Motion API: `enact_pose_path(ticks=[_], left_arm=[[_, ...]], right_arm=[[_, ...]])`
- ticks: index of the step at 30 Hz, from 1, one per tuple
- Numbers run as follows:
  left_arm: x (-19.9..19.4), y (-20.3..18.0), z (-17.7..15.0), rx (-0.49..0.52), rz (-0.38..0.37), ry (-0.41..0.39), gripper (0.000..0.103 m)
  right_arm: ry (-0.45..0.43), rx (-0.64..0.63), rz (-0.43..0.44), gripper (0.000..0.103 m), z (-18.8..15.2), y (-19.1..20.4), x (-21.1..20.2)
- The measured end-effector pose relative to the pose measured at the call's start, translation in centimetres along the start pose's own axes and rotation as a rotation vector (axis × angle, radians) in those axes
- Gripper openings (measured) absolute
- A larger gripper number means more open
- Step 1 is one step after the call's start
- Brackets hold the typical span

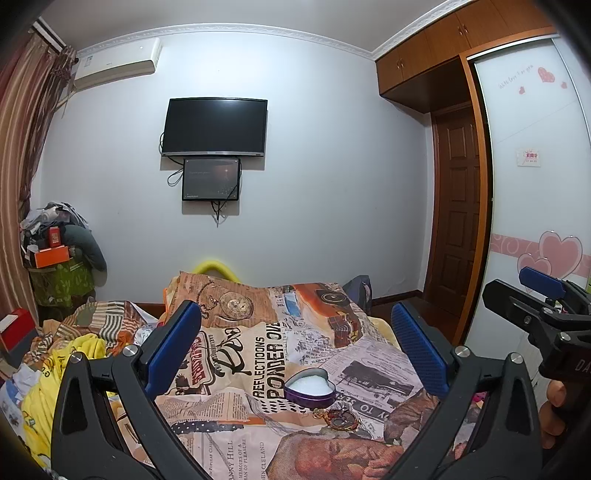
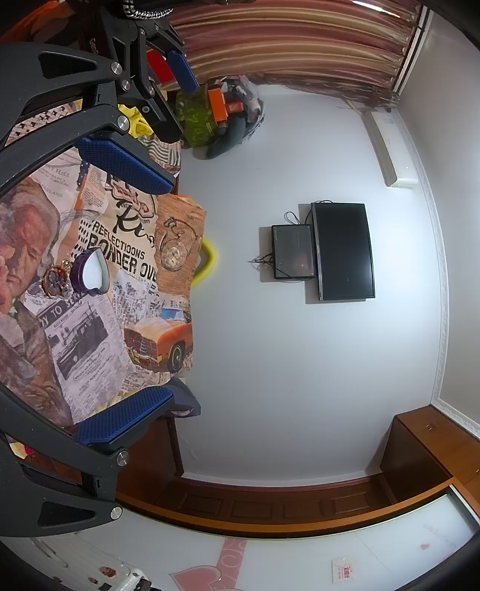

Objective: Organize jewelry

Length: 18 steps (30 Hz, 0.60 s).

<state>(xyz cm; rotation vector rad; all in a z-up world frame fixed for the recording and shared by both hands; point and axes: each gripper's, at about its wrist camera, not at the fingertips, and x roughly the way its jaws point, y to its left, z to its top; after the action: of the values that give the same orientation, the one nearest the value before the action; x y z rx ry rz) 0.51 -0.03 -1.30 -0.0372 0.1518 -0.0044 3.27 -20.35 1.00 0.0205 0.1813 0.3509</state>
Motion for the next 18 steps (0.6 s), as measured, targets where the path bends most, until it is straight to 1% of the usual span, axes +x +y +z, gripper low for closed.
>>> enact_pose_path(ticks=[18], left_arm=[[0.01,0.15,-0.19,-0.012,0.008,0.015,0.103]], right_arm=[[0.002,-0.002,0.005,0.103,-0.21,0.21,0.17]])
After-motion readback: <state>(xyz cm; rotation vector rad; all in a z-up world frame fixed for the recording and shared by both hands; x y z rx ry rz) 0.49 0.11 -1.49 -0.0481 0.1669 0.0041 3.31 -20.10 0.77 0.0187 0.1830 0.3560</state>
